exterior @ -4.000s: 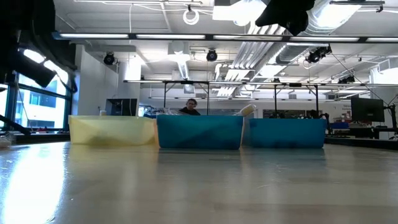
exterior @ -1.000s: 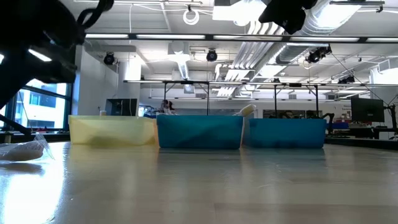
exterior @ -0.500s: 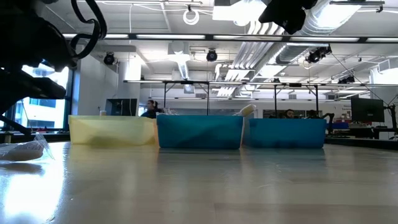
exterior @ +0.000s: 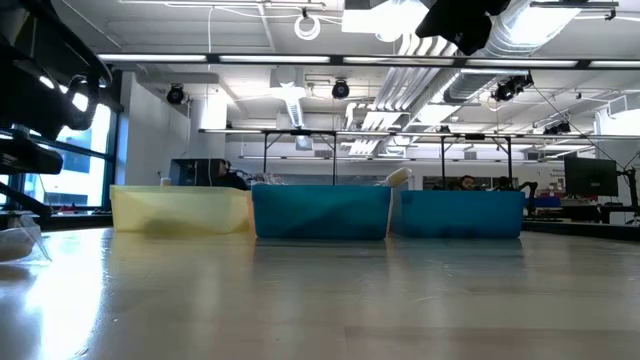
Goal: Pick & Place Toothbrushes
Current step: Put the purple toothbrush into the blue bin
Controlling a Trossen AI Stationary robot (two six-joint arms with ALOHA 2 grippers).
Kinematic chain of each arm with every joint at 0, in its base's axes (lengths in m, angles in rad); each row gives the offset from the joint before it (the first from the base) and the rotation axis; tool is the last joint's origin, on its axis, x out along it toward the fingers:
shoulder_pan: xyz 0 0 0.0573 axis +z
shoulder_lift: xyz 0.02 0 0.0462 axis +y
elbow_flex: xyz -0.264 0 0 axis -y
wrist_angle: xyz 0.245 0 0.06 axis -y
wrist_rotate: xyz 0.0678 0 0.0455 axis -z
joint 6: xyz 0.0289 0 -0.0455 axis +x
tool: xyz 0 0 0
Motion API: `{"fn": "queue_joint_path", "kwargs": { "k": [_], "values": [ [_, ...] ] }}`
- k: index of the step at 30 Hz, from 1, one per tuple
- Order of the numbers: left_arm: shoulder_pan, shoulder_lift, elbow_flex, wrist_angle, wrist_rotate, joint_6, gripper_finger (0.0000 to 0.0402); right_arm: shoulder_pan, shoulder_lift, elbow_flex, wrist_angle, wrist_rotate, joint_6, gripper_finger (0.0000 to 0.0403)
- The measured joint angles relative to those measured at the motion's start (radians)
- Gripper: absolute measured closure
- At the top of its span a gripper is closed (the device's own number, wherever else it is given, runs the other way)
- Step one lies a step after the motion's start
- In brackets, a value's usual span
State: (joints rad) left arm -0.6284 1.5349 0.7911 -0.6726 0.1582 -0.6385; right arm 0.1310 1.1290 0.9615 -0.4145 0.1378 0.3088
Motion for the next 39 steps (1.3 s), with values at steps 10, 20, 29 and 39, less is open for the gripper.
{"fn": "queue_joint_path", "kwargs": {
  "k": [10,20,29,39],
  "values": [
    [-0.028,-0.001,-0.012,0.001,-0.096,-0.04,0.027,0.0,0.0,0.0,0.0,0.02,0.037,0.0401],
    [-0.027,0.0,-0.016,0.014,-0.137,-0.016,0.0387,0.0,0.0,0.0,0.0,0.019,0.038,0.0401],
    [-0.014,0.002,0.017,0.025,-0.136,0.097,0.0393,0.0,-0.003,0.0,0.0,-0.019,0.038,0.0401],
    [0.222,-0.027,0.051,0.027,-0.123,0.37,0.0398,0.0,-0.047,0.0,0.008,-0.039,0.036,0.0401]
  ]
}}
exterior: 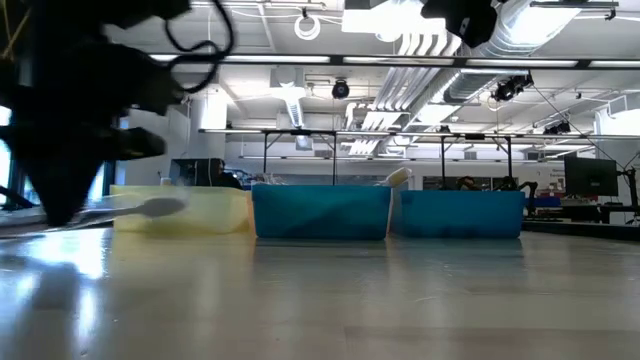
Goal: Pick & Place Toothbrushes
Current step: Put the purple toothbrush into the blue bin
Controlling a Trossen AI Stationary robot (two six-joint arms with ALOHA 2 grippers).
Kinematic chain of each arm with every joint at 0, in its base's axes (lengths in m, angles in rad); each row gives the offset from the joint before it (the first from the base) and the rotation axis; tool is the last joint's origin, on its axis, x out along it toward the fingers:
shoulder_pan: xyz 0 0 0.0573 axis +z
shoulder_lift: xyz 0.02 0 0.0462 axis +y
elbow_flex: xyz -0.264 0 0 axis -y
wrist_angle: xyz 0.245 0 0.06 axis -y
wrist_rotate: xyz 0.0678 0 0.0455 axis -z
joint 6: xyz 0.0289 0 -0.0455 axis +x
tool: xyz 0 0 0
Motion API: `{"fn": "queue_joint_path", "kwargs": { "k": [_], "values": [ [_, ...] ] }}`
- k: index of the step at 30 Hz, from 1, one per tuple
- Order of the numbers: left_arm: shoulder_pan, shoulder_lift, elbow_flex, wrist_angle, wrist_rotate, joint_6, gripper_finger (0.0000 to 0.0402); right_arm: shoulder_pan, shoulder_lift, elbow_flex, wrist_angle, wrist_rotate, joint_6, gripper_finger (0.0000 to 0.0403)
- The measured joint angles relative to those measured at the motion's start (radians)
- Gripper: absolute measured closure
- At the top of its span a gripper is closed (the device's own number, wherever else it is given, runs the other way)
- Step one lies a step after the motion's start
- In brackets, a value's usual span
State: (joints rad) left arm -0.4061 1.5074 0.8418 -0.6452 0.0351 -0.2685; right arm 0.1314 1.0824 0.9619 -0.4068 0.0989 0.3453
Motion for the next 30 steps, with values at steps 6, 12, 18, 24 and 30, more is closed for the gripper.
{"fn": "queue_joint_path", "kwargs": {
  "k": [6,12,18,24,30],
  "values": [
    [0.169,0.0,0.059,0.006,0.057,0.205,0.0398,0.0,-0.045,0.0,-0.002,0.0,-0.003,0.0401],
    [0.294,0.0,0.169,0.019,0.116,0.355,0.0398,0.0,-0.091,0.0,-0.005,-0.033,-0.009,0.0401],
    [0.395,0.0,0.337,0.019,0.139,0.455,0.0398,0.0,-0.139,0.0,0.0,-0.073,-0.009,0.0401],
    [0.477,0.0,0.544,0.02,0.169,0.529,0.0398,0.0,-0.17,0.0,0.002,-0.072,-0.009,0.0401],
    [0.529,-0.001,0.732,0.021,0.171,0.568,0.0398,0.0,-0.168,0.0,0.059,-0.072,-0.043,0.0401]
  ]
}}
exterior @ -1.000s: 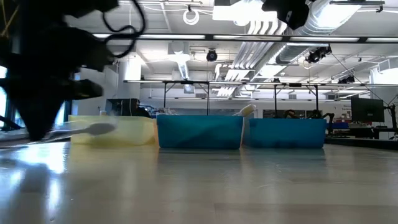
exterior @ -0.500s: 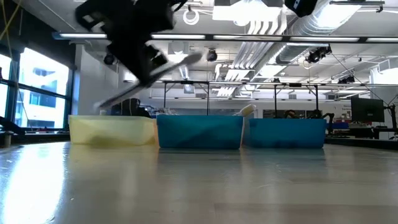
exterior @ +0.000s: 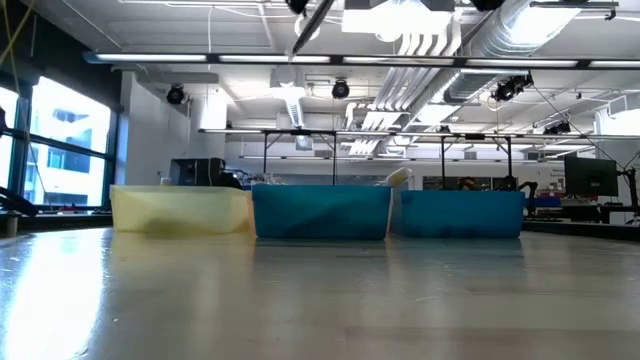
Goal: Pick & Place Toothbrushes
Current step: Put the purple toothbrush into the blue bin
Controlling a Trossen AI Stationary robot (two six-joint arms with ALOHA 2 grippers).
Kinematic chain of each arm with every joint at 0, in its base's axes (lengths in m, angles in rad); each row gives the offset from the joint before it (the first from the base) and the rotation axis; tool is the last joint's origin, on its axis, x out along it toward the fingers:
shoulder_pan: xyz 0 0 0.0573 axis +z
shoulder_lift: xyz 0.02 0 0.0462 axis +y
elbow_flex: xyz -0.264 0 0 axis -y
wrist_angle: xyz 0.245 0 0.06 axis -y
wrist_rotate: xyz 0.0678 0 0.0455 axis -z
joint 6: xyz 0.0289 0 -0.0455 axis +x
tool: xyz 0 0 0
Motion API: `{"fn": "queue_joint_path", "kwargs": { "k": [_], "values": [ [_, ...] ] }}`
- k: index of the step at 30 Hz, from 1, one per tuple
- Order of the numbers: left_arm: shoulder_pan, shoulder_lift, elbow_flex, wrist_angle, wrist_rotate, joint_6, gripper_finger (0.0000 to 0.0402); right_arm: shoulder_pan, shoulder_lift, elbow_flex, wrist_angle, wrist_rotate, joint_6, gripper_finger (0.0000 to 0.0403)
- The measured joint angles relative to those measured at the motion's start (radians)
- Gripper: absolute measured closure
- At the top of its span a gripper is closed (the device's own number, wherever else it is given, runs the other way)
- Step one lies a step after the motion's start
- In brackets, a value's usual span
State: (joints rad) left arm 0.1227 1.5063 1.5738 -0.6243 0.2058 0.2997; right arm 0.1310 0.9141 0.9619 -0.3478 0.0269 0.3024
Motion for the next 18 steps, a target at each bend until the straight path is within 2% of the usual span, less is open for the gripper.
{"fn": "queue_joint_path", "kwargs": {
  "k": [6,13,18],
  "values": [
    [0.031,0.0,0.117,0.001,0.006,0.018,0.0398,0.0,0.01,0.0,0.134,0.034,-0.094,0.0401],
    [0.034,0.0,0.142,0.045,0.006,0.018,0.0398,0.0,0.042,0.0,0.359,0.251,-0.2,0.0401],
    [0.034,0.0,0.142,0.053,0.005,0.022,0.0398,0.0,0.11,0.001,0.498,0.256,-0.294,0.0397]
  ]
}}
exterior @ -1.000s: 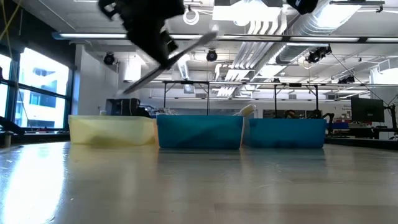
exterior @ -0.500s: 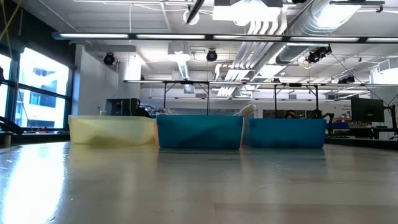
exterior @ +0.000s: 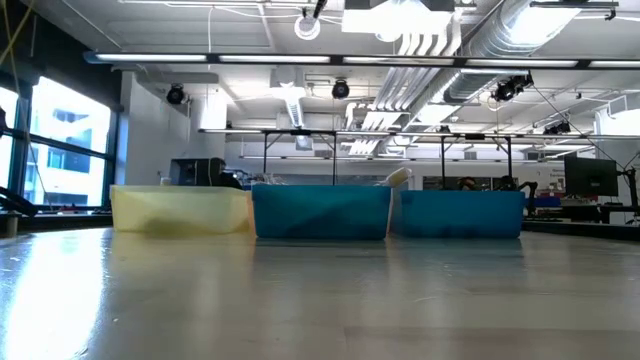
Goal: Pick & Place Toothbrushes
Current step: Put the purple toothbrush into the blue bin
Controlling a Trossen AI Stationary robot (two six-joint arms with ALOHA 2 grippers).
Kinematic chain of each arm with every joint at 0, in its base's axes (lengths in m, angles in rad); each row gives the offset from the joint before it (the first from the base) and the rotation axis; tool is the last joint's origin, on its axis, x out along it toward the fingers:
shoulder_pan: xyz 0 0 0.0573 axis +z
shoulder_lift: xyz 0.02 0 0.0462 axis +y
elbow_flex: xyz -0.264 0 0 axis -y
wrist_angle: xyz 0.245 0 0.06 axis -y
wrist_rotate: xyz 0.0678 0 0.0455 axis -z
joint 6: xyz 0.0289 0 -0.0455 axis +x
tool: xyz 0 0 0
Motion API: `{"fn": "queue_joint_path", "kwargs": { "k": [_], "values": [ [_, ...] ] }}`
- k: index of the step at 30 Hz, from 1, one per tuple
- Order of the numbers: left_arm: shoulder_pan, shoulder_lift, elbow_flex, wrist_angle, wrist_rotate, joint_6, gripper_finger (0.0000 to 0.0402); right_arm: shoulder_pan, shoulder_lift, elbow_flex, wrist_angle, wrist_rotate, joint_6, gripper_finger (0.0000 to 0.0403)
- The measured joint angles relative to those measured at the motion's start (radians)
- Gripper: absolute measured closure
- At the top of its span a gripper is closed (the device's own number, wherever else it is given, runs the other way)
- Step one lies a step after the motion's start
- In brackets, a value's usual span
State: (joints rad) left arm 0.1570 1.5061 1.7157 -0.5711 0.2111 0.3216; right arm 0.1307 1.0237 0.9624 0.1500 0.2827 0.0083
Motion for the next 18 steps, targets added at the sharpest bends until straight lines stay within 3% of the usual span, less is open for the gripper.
{"fn": "queue_joint_path", "kwargs": {
  "k": [4,9,14,18],
  "values": [
    [0.0,0.0,0.0,0.0,0.0,0.021,0.0398,0.0,0.073,0.0,0.094,0.029,-0.042,0.0367],
    [0.0,0.0,0.0,-0.008,0.0,0.022,0.0398,0.0,0.139,-0.001,0.183,0.103,-0.042,0.0302],
    [0.0,0.0,0.0,-0.009,0.0,0.022,0.0398,0.0,0.175,-0.001,0.299,0.073,-0.059,0.0251],
    [0.0,0.001,0.0,-0.008,0.0,0.022,0.0398,-0.003,0.196,-0.001,0.358,0.034,-0.085,0.0236]
  ]
}}
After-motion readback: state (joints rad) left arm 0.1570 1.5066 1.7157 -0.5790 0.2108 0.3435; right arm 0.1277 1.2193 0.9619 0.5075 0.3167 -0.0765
